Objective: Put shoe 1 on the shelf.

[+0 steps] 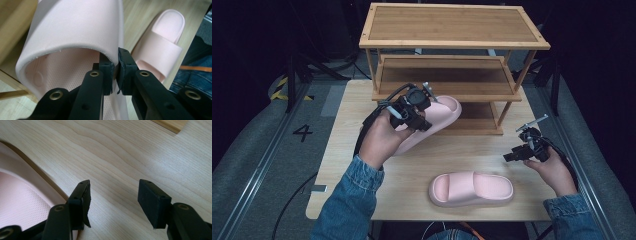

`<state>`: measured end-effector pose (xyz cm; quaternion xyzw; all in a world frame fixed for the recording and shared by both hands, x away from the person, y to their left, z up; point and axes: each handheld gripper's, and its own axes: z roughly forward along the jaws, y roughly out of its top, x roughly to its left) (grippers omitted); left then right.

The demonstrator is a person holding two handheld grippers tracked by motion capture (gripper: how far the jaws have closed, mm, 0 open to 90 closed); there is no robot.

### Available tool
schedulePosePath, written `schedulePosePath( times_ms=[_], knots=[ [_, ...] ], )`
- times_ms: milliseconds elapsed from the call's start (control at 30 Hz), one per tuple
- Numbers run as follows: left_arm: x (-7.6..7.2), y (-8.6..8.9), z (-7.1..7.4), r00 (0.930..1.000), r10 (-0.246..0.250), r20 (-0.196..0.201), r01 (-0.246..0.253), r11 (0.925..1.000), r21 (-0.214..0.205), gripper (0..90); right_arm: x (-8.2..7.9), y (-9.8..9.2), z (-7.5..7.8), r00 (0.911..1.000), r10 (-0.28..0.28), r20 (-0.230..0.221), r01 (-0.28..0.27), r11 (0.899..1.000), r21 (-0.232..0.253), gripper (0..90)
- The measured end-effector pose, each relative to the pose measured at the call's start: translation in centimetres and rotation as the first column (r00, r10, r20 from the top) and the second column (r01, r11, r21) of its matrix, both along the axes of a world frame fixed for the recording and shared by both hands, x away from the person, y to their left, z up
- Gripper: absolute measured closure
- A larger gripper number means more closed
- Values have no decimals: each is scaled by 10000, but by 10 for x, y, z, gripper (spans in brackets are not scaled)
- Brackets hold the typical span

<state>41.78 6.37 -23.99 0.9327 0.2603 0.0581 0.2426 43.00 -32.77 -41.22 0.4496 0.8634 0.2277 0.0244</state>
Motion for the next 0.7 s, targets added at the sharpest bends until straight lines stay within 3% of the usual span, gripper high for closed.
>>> schedulePosePath(
  times_ms=[133, 467, 633, 667, 700],
  knots=[
    [8, 3, 6, 10000, 54, 63, -52, 9998, -207, 828, 0, 0, 0, 10000, 24, 9, -24, 10000, 23, 443],
    [33, 0, 18, 9970, 550, 543, -543, 9984, -140, 829, 1, 0, -2, 10000, 11, -43, -11, 10000, 2, 443],
    [48, -6, 21, 9928, 864, 833, -858, 9963, -103, 829, 1, 0, -1, 10000, 55, -23, -55, 10000, 12, 443],
    [52, -9, 21, 9877, 988, 1214, -971, 9951, -202, 830, 0, 0, -1, 10000, 33, -22, -33, 10000, 36, 443],
    [52, -9, 21, 9877, 988, 1214, -971, 9951, -202, 830, 0, 0, -1, 10000, 33, -22, -33, 10000, 36, 443]
  ],
)
